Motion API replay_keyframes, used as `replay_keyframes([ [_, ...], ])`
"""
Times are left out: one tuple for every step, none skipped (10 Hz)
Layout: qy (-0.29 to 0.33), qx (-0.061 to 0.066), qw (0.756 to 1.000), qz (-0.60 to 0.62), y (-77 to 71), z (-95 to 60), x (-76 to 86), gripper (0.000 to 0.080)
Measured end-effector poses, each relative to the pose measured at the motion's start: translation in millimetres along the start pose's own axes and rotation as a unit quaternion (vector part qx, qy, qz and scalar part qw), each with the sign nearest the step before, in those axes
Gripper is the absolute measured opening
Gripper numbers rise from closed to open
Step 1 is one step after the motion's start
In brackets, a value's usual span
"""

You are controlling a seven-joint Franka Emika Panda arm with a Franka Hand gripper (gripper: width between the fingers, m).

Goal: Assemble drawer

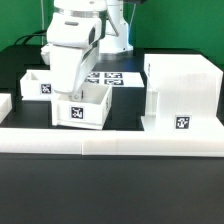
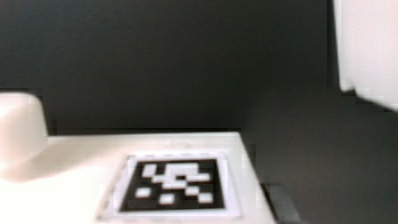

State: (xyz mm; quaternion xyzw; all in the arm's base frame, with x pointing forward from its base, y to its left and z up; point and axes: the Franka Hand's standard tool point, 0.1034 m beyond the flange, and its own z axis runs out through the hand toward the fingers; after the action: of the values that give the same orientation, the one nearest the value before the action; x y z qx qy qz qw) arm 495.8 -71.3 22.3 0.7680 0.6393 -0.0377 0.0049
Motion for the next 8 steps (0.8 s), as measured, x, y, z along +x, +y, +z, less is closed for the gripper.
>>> replay_keyframes([
  [-0.004,0.0,0.999,-0.033,0.0,0.2,-2.7,0.0042],
  [-0.009,0.001,0.997,-0.077,0.2,1.1,-4.2,0.0042],
  [-0.012,0.002,0.993,-0.12,1.8,3.7,-2.1,0.0042],
  [-0.01,0.003,0.992,-0.122,9.2,1.8,7.9,0.0042],
  [-0.009,0.004,0.994,-0.111,17.3,0.4,16.3,0.0042],
  [-0.008,0.007,0.994,-0.104,24.7,0.2,21.2,0.0042],
  [-0.008,0.008,0.996,-0.089,27.8,-0.2,24.9,0.0042],
  [-0.007,0.002,0.998,-0.068,30.9,-1.9,28.8,0.0042],
])
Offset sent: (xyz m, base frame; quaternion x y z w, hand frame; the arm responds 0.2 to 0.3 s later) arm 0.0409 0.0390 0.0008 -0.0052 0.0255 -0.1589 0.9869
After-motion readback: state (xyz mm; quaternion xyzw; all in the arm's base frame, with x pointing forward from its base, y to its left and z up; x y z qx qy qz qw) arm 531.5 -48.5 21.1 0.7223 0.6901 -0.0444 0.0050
